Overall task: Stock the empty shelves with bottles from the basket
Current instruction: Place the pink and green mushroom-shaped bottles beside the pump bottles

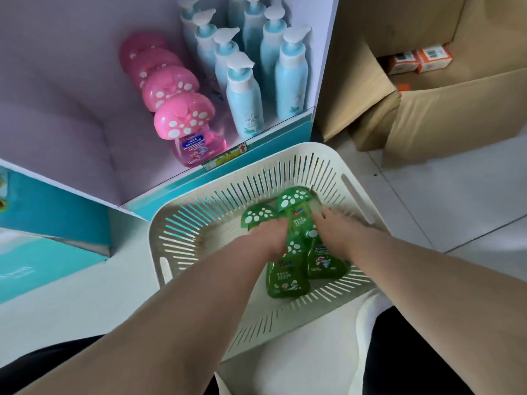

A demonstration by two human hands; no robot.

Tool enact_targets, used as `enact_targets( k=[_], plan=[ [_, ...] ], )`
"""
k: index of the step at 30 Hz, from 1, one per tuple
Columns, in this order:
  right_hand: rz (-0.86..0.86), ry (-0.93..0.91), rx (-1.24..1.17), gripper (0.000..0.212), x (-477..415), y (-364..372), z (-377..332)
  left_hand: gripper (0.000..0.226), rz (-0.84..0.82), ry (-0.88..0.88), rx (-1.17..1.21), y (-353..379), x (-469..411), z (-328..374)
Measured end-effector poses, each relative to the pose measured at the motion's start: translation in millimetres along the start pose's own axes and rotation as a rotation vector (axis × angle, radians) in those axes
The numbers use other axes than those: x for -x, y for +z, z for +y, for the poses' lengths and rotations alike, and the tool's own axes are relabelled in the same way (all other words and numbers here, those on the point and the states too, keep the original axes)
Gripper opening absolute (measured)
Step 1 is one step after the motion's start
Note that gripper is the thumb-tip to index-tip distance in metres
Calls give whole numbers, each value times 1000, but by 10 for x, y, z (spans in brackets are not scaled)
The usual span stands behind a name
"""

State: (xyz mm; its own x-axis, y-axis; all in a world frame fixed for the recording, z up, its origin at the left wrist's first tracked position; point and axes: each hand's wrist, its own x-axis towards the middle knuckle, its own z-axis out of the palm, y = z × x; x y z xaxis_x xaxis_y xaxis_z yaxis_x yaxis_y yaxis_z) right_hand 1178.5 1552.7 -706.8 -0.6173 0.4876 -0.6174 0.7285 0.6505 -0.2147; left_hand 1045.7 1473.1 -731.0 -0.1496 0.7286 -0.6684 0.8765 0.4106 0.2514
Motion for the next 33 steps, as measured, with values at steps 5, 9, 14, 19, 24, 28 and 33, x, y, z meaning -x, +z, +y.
enact_targets(
  k=[5, 9, 14, 19, 24, 28, 33],
  plan=[
    [121, -45, 255, 37, -41, 88, 16, 69, -69, 2, -101, 57, 52, -54],
    [167, -70, 211, 35, -89, 138, 12, 63, -101, -58, -139, 120, 120, -131],
    [81, -149, 126, 46, -122, 201, -99, 67, -77, -67, -75, 154, 236, -177],
    [64, -138, 264, 43, -23, 138, -225, 75, 4, -83, -137, 31, 378, -216],
    [92, -190, 283, 52, 230, -123, -422, 69, 138, -77, -115, -262, 694, -337],
    [167, -263, 307, 67, 496, -551, -714, 65, 222, -43, -128, -644, 1099, -393],
    [310, -335, 375, 56, 938, -988, -995, 63, 364, -61, -112, -1143, 1685, -511]
  ],
)
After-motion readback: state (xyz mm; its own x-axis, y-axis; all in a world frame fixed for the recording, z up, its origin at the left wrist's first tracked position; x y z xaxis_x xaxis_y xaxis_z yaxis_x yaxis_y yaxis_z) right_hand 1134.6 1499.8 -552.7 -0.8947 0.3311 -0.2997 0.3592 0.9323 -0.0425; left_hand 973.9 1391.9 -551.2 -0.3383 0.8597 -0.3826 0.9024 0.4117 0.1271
